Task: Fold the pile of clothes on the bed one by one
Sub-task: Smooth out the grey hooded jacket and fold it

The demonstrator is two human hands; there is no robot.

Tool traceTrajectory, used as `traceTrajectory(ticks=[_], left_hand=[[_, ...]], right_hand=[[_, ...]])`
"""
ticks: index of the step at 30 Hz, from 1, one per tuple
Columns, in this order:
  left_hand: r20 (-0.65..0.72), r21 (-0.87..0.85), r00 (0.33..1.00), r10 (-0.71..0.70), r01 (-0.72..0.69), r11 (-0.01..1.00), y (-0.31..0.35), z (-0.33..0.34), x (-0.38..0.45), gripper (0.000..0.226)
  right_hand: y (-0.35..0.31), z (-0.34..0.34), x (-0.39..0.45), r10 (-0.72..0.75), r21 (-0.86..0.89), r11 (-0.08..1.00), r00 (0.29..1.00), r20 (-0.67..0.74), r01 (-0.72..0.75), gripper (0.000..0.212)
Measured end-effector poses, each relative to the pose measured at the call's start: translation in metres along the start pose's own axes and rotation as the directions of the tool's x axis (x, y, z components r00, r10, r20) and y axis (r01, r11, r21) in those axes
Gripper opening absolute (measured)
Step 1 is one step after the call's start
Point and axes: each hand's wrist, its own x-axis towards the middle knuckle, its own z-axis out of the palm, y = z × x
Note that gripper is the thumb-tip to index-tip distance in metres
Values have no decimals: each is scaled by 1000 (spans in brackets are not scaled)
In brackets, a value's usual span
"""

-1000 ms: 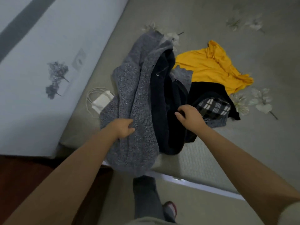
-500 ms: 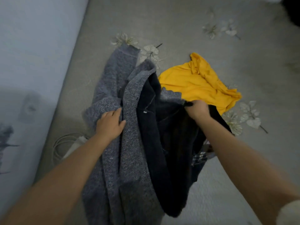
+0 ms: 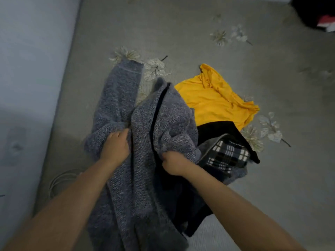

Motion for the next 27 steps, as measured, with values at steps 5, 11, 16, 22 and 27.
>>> traceTrajectory(ticks=[5, 11, 16, 22, 27], left_hand=[[-111, -167, 992, 68, -86, 982, 0, 7, 12, 41], [65, -231, 994, -83, 96, 968, 11, 19, 62, 55], [178, -30, 948, -264, 273, 962, 8, 34, 82, 69], [91, -131, 988, -127, 138, 982, 15, 31, 70, 51], [374, -284, 923, -88, 205, 937, 9, 28, 72, 43]], right_hand=[[40, -43, 26, 96, 207, 977, 757, -647, 53, 29], [45, -39, 64, 132, 117, 987, 970, -202, -110, 51], [52, -43, 82, 146, -64, 983, 947, -286, -171, 37], [99, -18, 50, 376, -13, 898, 783, -496, -439, 31], [88, -39, 63, 382, 174, 924, 857, -346, -342, 45]])
